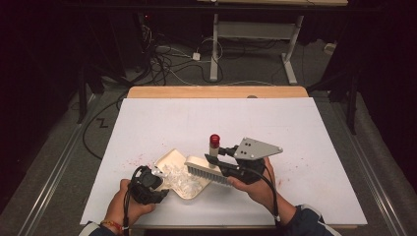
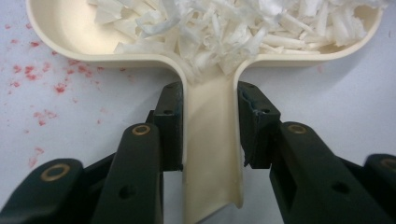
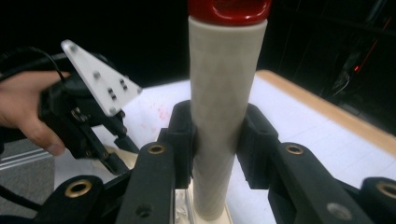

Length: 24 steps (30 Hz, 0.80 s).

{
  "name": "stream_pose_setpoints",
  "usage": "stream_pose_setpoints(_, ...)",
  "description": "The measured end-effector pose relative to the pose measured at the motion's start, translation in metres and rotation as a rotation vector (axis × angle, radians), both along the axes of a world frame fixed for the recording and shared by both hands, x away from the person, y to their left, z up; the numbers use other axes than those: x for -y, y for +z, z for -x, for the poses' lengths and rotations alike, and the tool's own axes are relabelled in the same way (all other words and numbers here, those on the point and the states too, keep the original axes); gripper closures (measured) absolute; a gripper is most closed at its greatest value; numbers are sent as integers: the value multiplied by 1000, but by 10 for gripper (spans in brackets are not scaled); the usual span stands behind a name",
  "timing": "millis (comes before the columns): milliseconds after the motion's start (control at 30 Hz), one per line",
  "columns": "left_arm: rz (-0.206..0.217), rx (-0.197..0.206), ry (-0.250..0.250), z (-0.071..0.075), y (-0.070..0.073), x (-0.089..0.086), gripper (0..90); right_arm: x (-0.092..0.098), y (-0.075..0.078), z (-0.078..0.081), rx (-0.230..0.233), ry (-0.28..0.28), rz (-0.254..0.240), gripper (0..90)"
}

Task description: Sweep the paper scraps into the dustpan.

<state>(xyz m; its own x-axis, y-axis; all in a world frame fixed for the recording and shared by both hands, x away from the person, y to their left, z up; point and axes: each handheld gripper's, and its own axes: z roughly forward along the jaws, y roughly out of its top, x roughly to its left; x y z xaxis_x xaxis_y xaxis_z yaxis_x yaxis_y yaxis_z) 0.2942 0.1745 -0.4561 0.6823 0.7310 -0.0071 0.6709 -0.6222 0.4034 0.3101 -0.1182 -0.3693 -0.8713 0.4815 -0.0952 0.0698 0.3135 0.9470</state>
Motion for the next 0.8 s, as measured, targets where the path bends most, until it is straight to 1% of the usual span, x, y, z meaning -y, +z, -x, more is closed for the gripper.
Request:
stream_pose_setpoints(100,-1,-2,-3,0,0,-1,636,10,10,6,43,-20,-39,698)
stream_pose_setpoints(167,-1,-1,-2,0,0,-1,636,16,14,4,39,-32,-42,698)
stream_pose_setpoints(233,-2,0,-2,0,0,-1,636,21,13,2,31,-52,-54,698)
stream_pose_setpoints(333,-4,2,-3,0,0,-1,636,22,10,-2,26,-70,-41,698)
stream_pose_setpoints(467,-2,0,-4,-1,0,-1,636,20,1,-9,60,-125,15,698)
stream_pose_setpoints(533,-5,3,0,-1,0,-2,636,19,-5,-13,63,-145,27,698)
stream_pose_setpoints(600,2,3,7,-1,0,-3,635,20,-8,-16,44,-146,30,698)
stream_pose_setpoints(667,9,9,16,-3,-1,-5,636,21,-9,-18,38,-147,32,698)
stream_pose_setpoints(733,17,3,22,-5,-2,-6,636,24,-7,-17,43,-144,29,698)
stream_pose_setpoints(800,22,3,25,-7,-3,-5,636,30,-4,-17,31,-142,27,697)
